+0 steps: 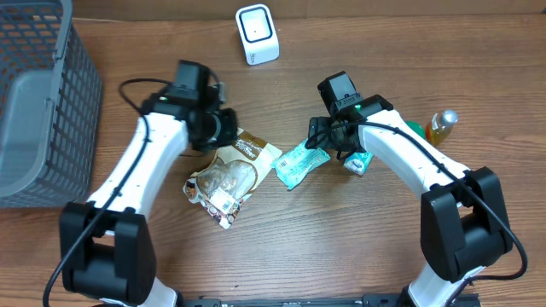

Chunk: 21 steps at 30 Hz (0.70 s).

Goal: Scan the item barcode
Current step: 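Move the left gripper to the light-green packet and grasp its end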

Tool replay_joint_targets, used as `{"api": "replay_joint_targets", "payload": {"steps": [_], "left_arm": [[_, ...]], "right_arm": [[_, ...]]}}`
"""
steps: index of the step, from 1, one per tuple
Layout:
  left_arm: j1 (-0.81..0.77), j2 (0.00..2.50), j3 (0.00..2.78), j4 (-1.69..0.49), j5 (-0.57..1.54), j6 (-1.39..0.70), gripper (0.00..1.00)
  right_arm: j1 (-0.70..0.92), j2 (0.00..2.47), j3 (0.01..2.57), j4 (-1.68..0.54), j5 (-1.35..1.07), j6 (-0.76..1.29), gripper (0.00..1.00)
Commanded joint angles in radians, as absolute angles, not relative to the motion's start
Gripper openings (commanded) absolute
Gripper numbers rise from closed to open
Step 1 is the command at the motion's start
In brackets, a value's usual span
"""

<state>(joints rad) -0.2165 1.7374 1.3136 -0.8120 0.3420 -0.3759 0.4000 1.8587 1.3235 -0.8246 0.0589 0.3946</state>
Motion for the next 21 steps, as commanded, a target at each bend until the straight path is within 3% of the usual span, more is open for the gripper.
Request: {"api": "replay_joint_targets", "payload": {"steps": [1, 7, 13, 21], "left_arm": [[-0.317, 1.78, 1.324, -0.794, 0.382, -0.414, 0.04], [-0.4, 1.848, 1.324, -0.757, 0.363, -0.45, 0.04], [-0.427, 1.905, 1.324, -0.699, 0.356, -0.45, 0.04], [-0.467, 1.972, 1.324, -0.645, 0.363, -0.469, 0.04]], "right_arm": [[0.388, 1.843, 1.329, -0.834, -0.025, 0.329, 0.83], [0.307, 1.843, 1.329, -0.892, -0.156, 0.288, 0.84], [0.178, 1.843, 1.329, -0.914, -0.464, 0.116, 0.81], [0.149, 1.844, 1.284, -0.88, -0.492, 0.076, 0.77]]}}
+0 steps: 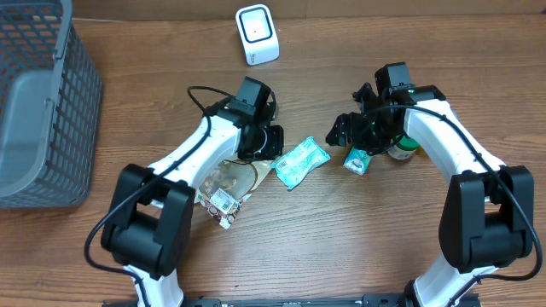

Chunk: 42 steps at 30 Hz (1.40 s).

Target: Scan the item barcode

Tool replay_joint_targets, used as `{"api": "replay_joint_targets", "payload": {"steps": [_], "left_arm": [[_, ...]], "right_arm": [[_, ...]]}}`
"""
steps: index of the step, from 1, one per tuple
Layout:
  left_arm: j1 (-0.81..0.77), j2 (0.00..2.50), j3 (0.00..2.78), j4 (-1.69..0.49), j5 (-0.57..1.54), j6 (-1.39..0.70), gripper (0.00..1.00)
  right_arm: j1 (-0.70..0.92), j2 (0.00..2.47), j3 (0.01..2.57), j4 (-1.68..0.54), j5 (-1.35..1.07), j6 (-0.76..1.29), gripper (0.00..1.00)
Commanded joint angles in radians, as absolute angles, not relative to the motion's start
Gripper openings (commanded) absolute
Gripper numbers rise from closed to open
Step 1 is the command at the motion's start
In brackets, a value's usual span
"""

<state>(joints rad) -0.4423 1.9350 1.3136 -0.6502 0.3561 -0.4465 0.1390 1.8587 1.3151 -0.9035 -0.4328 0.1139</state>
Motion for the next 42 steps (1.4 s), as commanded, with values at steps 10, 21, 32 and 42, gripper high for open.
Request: {"api": "replay_joint_targets", "payload": {"steps": [10, 21, 32, 42], "left_arm": [[-0.485, 2.034, 1.324, -0.616, 0.329, -0.481, 0.04], [-0.485, 2.05, 1.324, -0.627, 0.281, -0.48, 0.04], [-0.486, 2.05, 1.324, -0.627, 0.234, -0.48, 0.04], [-0.486, 2.05, 1.324, -0.627, 0.229, -0.48, 0.04]], "right_arm": [[0.152, 1.844, 1.182, -0.774, -0.584, 0.07, 0.71], [0.152, 1.844, 1.092, -0.665, -0.609, 0.075, 0.68], [0.171, 1.844, 1.084, -0.629, -0.609, 0.081, 0.67], [0.244, 1.844, 1.084, -0.595, -0.608, 0.082, 0.68]]}}
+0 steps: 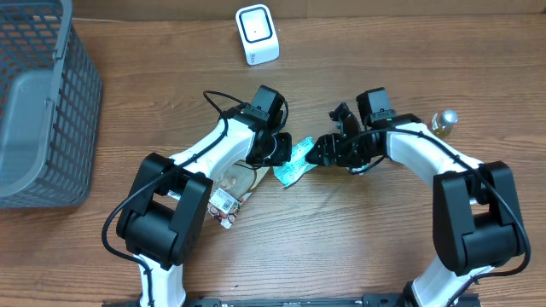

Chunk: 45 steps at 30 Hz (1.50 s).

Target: Scan the item barcode

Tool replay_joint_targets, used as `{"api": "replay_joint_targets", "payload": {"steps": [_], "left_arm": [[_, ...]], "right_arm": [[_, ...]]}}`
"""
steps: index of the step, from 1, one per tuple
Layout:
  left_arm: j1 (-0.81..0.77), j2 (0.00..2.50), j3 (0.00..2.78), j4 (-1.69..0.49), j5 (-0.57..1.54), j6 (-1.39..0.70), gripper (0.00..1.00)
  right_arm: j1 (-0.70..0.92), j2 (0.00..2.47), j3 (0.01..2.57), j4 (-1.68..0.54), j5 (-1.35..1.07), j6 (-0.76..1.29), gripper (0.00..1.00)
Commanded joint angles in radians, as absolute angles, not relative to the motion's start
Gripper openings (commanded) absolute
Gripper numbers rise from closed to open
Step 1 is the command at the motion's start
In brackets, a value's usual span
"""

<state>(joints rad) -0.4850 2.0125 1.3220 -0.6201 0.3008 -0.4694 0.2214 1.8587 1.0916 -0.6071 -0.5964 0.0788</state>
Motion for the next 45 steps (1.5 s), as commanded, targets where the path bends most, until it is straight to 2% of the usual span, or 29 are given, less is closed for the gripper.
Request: {"api": "replay_joint_targets", "payload": {"steps": [1, 12, 15, 25, 29, 31, 32, 33, 34, 36, 37, 43, 45], "left_arm": [[-0.486, 2.05, 1.324, -0.627, 0.229, -0.48, 0.04], [-0.486, 2.05, 1.324, -0.627, 0.228, -0.48, 0.04], [-0.486, 2.05, 1.323, -0.627, 0.228, -0.48, 0.05], [-0.486, 2.05, 1.312, -0.622, 0.226, -0.48, 0.06], [-0.486, 2.05, 1.311, -0.621, 0.225, -0.48, 0.05], [-0.486, 2.05, 1.311, -0.621, 0.225, -0.48, 0.06], [-0.486, 2.05, 1.311, -0.621, 0.225, -0.48, 0.06], [-0.486, 2.05, 1.311, -0.62, 0.225, -0.48, 0.06], [-0.486, 2.05, 1.311, -0.62, 0.225, -0.48, 0.06], [-0.486, 2.05, 1.311, -0.62, 0.225, -0.48, 0.06], [-0.486, 2.05, 1.311, -0.62, 0.225, -0.48, 0.06], [-0.486, 2.05, 1.311, -0.619, 0.225, -0.48, 0.07], [-0.486, 2.05, 1.311, -0.619, 0.225, -0.48, 0.06]], "right_arm": [[0.25, 1.844, 1.084, -0.591, -0.608, 0.083, 0.68], [0.289, 1.844, 1.084, -0.53, -0.604, 0.134, 0.63], [0.289, 1.844, 1.083, -0.529, -0.604, 0.134, 0.59], [0.289, 1.844, 1.068, -0.517, -0.604, 0.134, 0.36], [0.289, 1.844, 1.052, -0.498, -0.604, 0.134, 0.12], [0.289, 1.844, 1.052, -0.498, -0.604, 0.134, 0.06], [0.289, 1.844, 1.052, -0.498, -0.604, 0.134, 0.06], [0.289, 1.844, 1.052, -0.498, -0.604, 0.134, 0.11], [0.289, 1.844, 1.052, -0.498, -0.604, 0.134, 0.23], [0.289, 1.844, 1.052, -0.497, -0.604, 0.134, 0.61], [0.289, 1.844, 1.052, -0.492, -0.604, 0.134, 0.68], [0.289, 1.844, 1.051, -0.432, -0.562, 0.2, 0.69], [0.289, 1.844, 1.051, -0.426, -0.522, 0.233, 0.64]]}}
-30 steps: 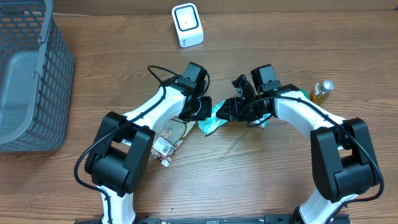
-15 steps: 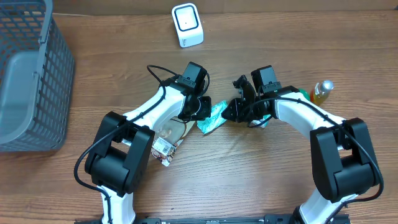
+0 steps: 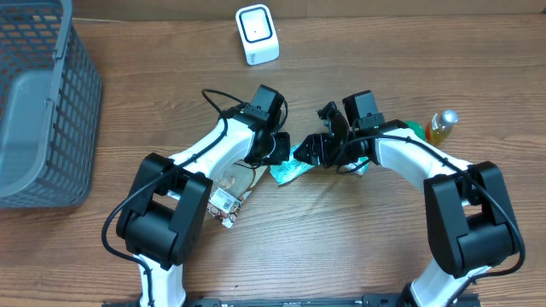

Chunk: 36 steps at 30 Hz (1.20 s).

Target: Scan the item barcode

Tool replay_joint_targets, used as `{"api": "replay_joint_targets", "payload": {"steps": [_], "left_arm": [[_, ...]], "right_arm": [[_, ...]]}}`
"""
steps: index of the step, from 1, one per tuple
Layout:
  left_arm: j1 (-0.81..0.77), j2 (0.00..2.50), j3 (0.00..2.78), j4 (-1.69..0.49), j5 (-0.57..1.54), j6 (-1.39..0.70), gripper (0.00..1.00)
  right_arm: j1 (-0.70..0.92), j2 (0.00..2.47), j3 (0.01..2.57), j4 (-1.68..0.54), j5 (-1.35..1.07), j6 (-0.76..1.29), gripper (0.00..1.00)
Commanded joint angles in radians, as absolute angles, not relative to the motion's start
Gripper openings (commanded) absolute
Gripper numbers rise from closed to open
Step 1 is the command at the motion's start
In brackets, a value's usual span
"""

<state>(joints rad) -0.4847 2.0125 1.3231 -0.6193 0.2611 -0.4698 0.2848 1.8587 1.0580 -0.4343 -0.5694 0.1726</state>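
Observation:
A green foil packet (image 3: 287, 170) lies flat on the wooden table, mid-table, with only its lower left part showing. My left gripper (image 3: 278, 150) sits over its upper left end. My right gripper (image 3: 310, 152) comes in from the right and covers its right end. The fingers of both are dark and bunched over the packet, so from overhead I cannot make out whether either is open or shut. The white barcode scanner (image 3: 257, 34) stands at the back edge, well apart from the packet.
A brown snack bag (image 3: 227, 182) lies under the left forearm. A yellow bottle (image 3: 441, 126) and a green-capped item (image 3: 415, 128) stand at the right. A small teal pack (image 3: 360, 167) peeks out below the right arm. A grey mesh basket (image 3: 38, 102) fills the far left.
My right gripper has shifted a little to the left and now covers more of the green packet's right end. The left arm and the packet have stayed where they were.
First my left gripper was over the brown snack bag and my right gripper at the green packet's right end. Then the left gripper was at the packet's left end, the right one back by the teal pack. Later both met at the packet, and now they crowd it.

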Motion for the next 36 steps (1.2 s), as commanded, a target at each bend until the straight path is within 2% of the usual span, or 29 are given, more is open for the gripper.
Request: {"api": "replay_joint_targets", "payload": {"steps": [1, 5, 10, 15, 18, 24, 27, 32, 36], "left_arm": [[-0.486, 2.05, 1.311, -0.619, 0.225, -0.48, 0.07], [-0.486, 2.05, 1.311, -0.619, 0.225, -0.48, 0.06], [-0.486, 2.05, 1.311, -0.619, 0.225, -0.48, 0.07], [-0.486, 2.05, 1.311, -0.62, 0.225, -0.48, 0.09], [-0.486, 2.05, 1.311, -0.619, 0.225, -0.48, 0.1], [-0.482, 2.05, 1.313, -0.602, 0.249, -0.48, 0.1], [-0.461, 2.05, 1.356, -0.605, 0.339, -0.474, 0.16], [-0.403, 2.049, 1.493, -0.743, 0.386, -0.458, 0.21], [-0.381, 2.049, 1.551, -0.852, 0.386, -0.357, 0.2]], "right_arm": [[0.289, 1.844, 1.051, -0.427, -0.512, 0.24, 0.61], [0.289, 1.844, 1.048, -0.428, -0.513, 0.24, 0.47], [0.289, 1.844, 1.048, -0.435, -0.513, 0.24, 0.22], [0.289, 1.844, 1.048, -0.442, -0.513, 0.239, 0.08], [0.289, 1.844, 1.048, -0.442, -0.513, 0.239, 0.04], [0.289, 1.844, 1.048, -0.442, -0.513, 0.239, 0.04], [0.289, 1.844, 1.048, -0.442, -0.513, 0.239, 0.04], [0.289, 1.844, 1.048, -0.44, -0.513, 0.239, 0.04], [0.289, 1.844, 1.048, -0.443, -0.512, 0.236, 0.04]]}}
